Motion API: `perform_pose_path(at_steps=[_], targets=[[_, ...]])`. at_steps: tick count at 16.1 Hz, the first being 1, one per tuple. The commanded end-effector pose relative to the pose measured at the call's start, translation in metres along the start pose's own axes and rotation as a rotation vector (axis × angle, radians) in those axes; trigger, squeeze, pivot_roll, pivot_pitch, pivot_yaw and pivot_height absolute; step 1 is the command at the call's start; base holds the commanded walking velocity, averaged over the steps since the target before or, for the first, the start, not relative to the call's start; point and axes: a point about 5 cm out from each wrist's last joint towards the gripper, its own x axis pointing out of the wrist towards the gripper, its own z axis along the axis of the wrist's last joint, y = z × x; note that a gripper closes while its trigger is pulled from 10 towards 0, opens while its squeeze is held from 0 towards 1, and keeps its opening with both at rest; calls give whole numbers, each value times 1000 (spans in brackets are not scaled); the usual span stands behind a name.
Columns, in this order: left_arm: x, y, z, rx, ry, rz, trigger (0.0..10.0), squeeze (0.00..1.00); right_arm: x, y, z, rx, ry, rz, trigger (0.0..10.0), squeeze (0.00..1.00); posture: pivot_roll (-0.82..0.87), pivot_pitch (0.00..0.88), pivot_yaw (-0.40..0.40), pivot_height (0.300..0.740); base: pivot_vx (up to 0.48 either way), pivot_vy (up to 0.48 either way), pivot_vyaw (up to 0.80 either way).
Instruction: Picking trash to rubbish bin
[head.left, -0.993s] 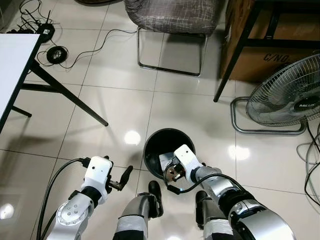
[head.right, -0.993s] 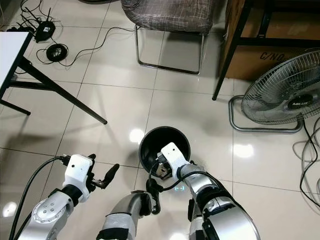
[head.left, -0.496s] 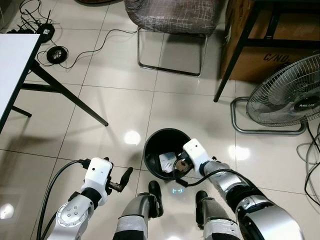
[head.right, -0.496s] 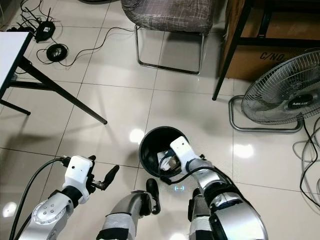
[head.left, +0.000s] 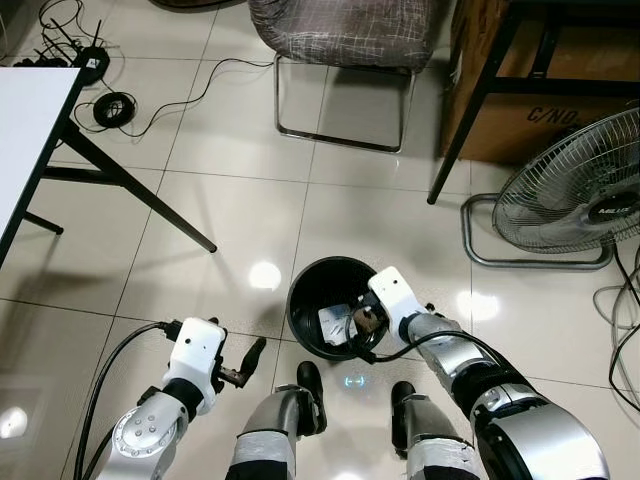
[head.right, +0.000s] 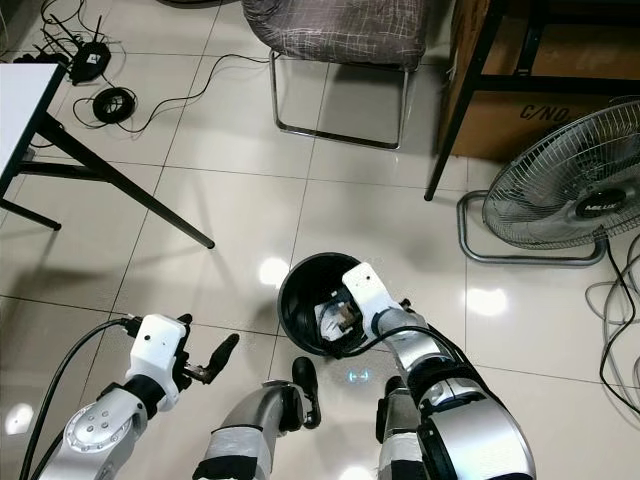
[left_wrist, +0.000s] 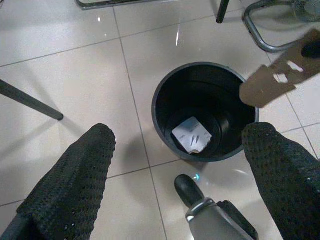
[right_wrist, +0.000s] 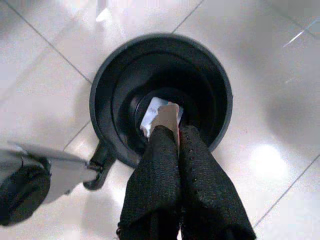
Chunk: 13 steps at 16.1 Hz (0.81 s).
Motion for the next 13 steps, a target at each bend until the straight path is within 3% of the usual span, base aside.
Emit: perform_pose_path(at_steps=[1,5,6,7,8,13], targets=[[-7,0,-7,1,36,5,10000,1000,1,6,-5,35,8,8,10000,180,1,378,131,740,0,0,0],[-8,-1,-8,2,38,6,10000,1000,1,6,-3,47,-1,9,10000,212,0,382,129,740,0,0,0],[-8,-1,-8,1,39,5,10000,1000,1,7,-3,57,-1,16,10000,322,0,382,129,740,0,0,0],[-8,-4,-10,-1,44,3,10000,1000,2,10,-2,88,-13,34,10000,855,-2,384,129,740,0,0,0],[-8,-5,-10,-2,45,2,10000,1000,2,11,-1,96,-15,41,10000,1000,-2,384,129,740,0,0,0],[-8,-7,-11,-5,51,-1,10000,1000,2,14,-3,93,-15,55,10000,1000,-4,385,125,740,0,0,0]])
